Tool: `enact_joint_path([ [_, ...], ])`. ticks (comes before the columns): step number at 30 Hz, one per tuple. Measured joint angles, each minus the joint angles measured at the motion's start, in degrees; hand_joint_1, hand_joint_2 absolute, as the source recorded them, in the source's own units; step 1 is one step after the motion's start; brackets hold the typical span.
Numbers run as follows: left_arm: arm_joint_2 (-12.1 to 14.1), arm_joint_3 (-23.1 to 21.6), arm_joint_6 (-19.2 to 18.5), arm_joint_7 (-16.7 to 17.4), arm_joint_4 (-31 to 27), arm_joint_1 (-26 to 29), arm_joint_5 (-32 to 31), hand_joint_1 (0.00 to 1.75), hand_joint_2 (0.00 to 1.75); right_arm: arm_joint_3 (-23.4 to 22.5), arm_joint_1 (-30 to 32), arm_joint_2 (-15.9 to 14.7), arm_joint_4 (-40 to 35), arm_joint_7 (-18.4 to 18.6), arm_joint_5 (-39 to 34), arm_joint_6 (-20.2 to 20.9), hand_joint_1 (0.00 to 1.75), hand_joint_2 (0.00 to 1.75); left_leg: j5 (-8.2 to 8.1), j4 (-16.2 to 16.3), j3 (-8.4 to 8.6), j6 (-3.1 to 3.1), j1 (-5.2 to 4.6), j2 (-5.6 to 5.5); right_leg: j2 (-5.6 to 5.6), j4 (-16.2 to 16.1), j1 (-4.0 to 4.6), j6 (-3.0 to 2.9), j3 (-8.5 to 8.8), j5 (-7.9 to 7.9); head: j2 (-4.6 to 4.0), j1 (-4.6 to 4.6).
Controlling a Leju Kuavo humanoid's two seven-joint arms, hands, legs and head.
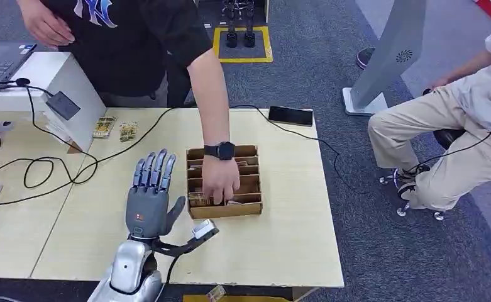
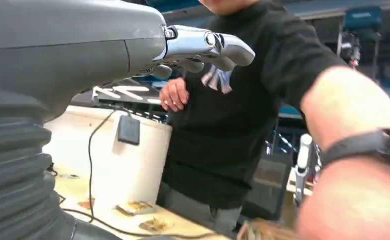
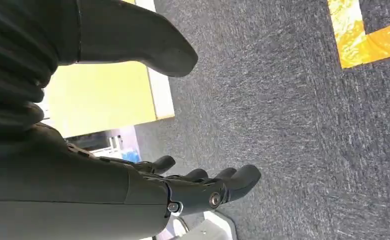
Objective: Pass the card to the sensor for recognition and then transmit it.
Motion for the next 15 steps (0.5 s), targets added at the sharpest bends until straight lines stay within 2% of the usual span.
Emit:
enact_joint_path([
  [6,1.75,-3.24,-0.22,-0.13,3.59,-1.53,1.20,0.00,1.75,0.00,0.01,-0.02,0.00,-0.24,0.26,0.11,0.00,1.75,0.00,0.00,0.00,0.00,0.00,0.00,0.00,0.00,0.00,0.00,0.00,0.00,0.00,0.00],
  [10,3.82,-6.84,-3.14,-1.35,5.66,-3.13,4.33,0.00,1.75,0.00,-0.08,-0.02,0.04,-0.55,0.61,0.46,0.00,1.75,0.00,0.00,0.00,0.00,0.00,0.00,0.00,0.00,0.00,0.00,0.00,0.00,0.00,0.00],
  [15,5.40,-9.34,-4.02,-1.40,7.17,-4.15,5.22,0.00,1.75,0.00,-0.11,-0.02,0.04,-0.68,0.68,0.79,0.00,1.75,0.00,0.00,-0.01,0.00,0.00,0.00,0.00,0.00,0.00,0.00,0.00,0.00,0.00,0.00],
])
